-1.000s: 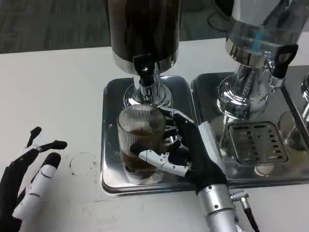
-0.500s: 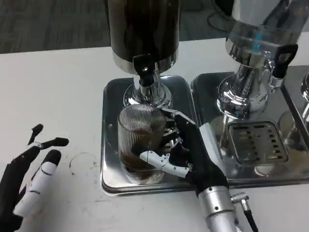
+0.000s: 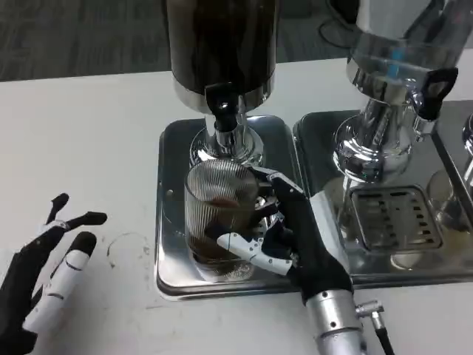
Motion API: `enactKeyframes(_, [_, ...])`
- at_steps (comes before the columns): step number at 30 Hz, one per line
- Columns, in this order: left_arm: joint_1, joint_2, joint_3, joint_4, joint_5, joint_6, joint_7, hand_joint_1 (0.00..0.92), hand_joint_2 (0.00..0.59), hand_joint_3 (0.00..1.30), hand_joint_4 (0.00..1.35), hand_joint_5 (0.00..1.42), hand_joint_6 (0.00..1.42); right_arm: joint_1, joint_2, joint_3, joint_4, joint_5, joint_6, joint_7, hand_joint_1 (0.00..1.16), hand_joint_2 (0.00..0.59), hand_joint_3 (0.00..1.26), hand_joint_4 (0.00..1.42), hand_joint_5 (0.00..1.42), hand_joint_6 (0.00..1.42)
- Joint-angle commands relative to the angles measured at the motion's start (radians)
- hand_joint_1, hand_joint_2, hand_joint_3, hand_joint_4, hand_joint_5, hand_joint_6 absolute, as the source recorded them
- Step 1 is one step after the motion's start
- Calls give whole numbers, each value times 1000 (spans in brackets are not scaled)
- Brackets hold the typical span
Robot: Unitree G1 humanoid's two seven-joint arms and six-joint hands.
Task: Grasp the cup under the faucet to collect the drink, then remove the cup.
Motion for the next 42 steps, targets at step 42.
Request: enactKeyframes(42, [-13,126,-61,-14,276,-6,57,0,218,252,0,53,0,75,-41,20,-131,-215,5,-258,912,197,432,566,764,1166])
